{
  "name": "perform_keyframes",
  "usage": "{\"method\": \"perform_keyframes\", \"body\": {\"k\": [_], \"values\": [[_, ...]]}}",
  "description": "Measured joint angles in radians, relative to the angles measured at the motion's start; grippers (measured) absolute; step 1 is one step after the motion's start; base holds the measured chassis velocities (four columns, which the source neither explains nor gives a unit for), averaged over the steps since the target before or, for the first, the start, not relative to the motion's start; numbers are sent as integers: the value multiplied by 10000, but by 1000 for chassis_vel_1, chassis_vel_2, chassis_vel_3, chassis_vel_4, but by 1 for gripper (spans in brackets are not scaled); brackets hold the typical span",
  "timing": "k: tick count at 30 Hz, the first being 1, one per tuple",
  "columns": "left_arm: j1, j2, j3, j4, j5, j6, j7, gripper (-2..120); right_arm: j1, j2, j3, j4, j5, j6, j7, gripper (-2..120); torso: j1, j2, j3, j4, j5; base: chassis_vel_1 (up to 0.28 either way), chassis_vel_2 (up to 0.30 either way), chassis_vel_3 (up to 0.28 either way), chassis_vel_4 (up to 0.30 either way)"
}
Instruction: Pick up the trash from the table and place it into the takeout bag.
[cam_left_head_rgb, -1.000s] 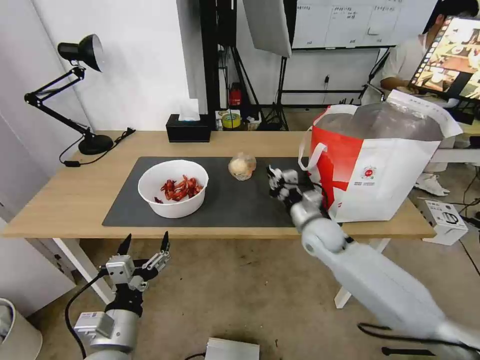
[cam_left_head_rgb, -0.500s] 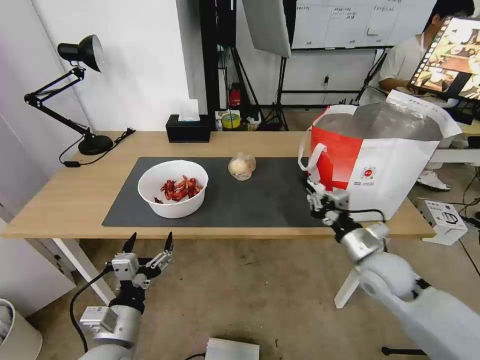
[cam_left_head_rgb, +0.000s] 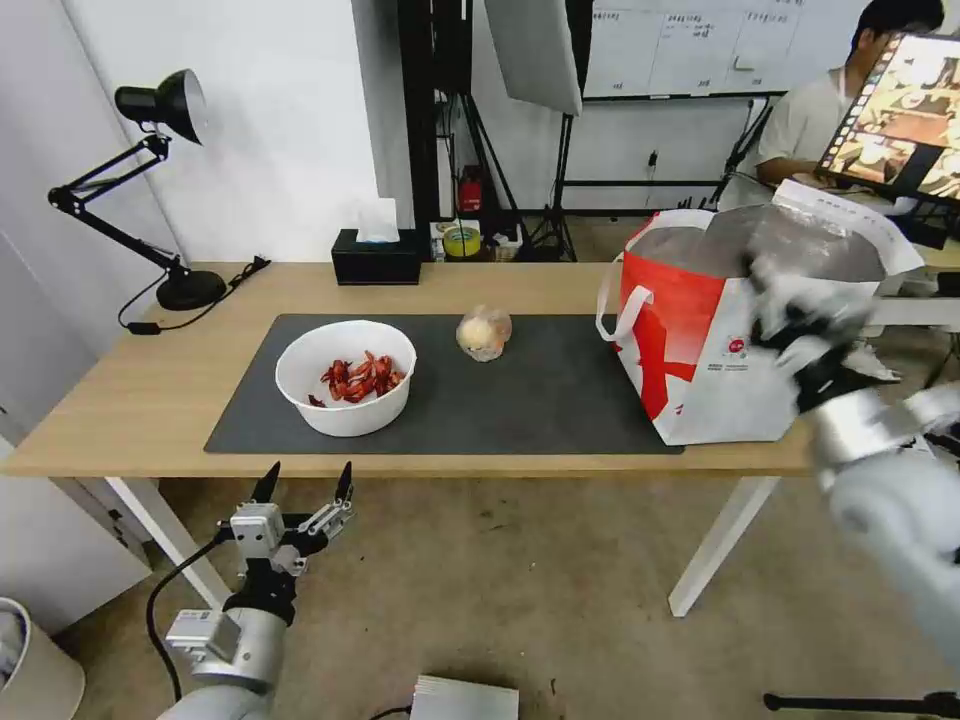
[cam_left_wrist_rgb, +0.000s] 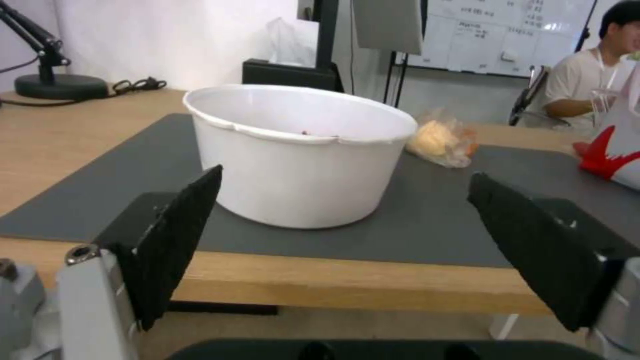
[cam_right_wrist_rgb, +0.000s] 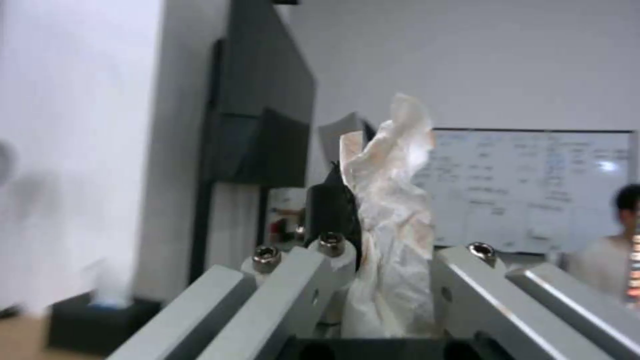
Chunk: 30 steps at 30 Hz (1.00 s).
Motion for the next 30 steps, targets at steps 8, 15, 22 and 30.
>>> {"method": "perform_keyframes", "body": {"k": [8,15,22,30], "values": [[-87,84,126,-256,0,2,3,100,2730,-1176,-1934,-906,511,-2380,785,0,1,0,1,-1,-1,0,0,0,0],[-6,-43,314,-531,1,3,-25,100,5556,-1217,-4386,-1658,844,-4623,2092,0,1,0,1,1,-2,0,0,0,0],[-28,-39,330,-574,-9,3,-26,100,7058,-555,-5840,-2272,2315,-6316,3864,0,1,0,1,1,-3,0,0,0,0],[-30,-4,268,-577,-58,3,-29,100,7278,-271,-6094,-2554,2974,-7002,4320,23,0,-1,1,0,-2,0,0,0,0]]}}
